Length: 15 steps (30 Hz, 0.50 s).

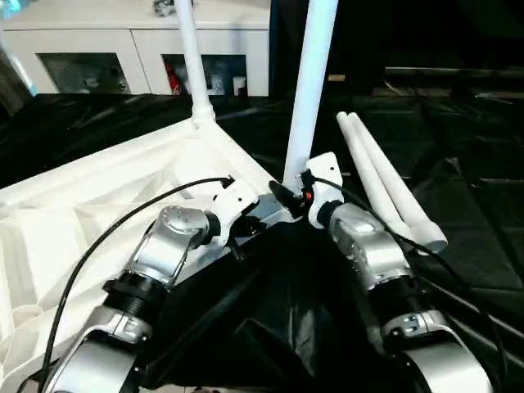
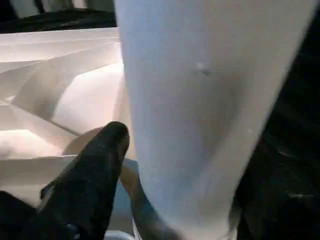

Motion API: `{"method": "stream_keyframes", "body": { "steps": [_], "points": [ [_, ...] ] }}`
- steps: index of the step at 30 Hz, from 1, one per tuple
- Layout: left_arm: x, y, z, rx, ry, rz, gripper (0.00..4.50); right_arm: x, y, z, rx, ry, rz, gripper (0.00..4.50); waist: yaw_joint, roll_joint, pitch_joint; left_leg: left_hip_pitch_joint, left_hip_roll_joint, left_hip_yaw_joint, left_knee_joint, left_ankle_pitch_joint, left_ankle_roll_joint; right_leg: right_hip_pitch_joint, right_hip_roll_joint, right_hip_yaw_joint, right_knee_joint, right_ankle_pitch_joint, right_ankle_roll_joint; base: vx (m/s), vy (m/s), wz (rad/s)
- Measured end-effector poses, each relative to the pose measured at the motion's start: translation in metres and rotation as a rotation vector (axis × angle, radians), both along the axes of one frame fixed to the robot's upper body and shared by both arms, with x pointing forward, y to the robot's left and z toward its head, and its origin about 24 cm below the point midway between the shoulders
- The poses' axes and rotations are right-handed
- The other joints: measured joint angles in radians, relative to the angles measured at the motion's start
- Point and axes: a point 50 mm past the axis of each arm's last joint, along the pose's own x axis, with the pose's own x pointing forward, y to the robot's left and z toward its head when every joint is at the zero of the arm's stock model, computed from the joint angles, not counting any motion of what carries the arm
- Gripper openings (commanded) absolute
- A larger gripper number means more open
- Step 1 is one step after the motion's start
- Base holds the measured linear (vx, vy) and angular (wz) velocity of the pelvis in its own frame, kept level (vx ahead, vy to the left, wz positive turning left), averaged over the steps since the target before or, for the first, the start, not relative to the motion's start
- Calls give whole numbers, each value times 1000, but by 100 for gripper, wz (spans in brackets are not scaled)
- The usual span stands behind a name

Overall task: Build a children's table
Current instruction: Insert table leg to table base

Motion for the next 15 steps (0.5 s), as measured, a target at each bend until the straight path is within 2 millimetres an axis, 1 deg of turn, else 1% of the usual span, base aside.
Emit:
{"method": "stream_keyframes", "body": {
  "steps": [1, 2, 4, 6, 9, 12, 13, 15],
  "points": [
    [-1, 1, 2, 0, -8, -22, 0, -2, -4, 2, -13, -8, 36, 374, 8, 0, 2, -1, 0, 0, -1, 0, 0, -1, 0, 0, 0, 5, 1, 0, 0, 0],
    [-1, 3, 3, -2, -10, -37, 0, -4, -6, 4, -27, -15, 65, 380, 11, 1, 3, -2, 1, 0, -1, 0, 0, -2, 0, 0, 1, 10, 3, 0, 0, 0],
    [-3, 7, 6, 5, -17, -83, 0, -9, -10, 7, -62, -18, 137, 380, 22, 1, 3, -6, 2, 0, -1, 1, 0, -8, 0, 0, 9, 13, 3, 58, -28, 5],
    [-5, 9, 9, 0, -19, -133, 0, -14, -17, 10, -91, -13, 206, 380, 37, 4, 4, -13, 3, 0, 1, 10, 5, -16, 1, 0, 18, 5, 3, 66, -24, 4],
    [-7, 13, 14, 1, -28, -187, 0, -20, -26, 13, -116, 1, 273, 380, 43, 6, 5, -22, 4, 0, 2, 11, 7, -24, 1, 0, 22, 2, -1, 40, -9, 3],
    [-11, 17, 15, -3, -19, -247, 0, -29, -36, 18, -132, 19, 367, 380, 53, 6, 5, -33, 4, -3, 14, 7, 14, -33, 1, 0, 32, -3, -8, 0, 0, 0],
    [-12, 18, 15, -4, -13, -268, 0, -32, -39, 20, -136, 27, 400, 380, 58, 7, 5, -36, 5, -3, 19, 6, 16, -34, 1, 0, 35, -4, -9, 0, 0, 0],
    [-14, 21, 15, -3, 1, -307, 0, -37, -43, 20, -137, 43, 452, 380, 62, 8, 6, -36, 6, -3, 23, 6, 16, -34, 1, 0, 36, -3, -8, 0, 0, 0]
  ]
}}
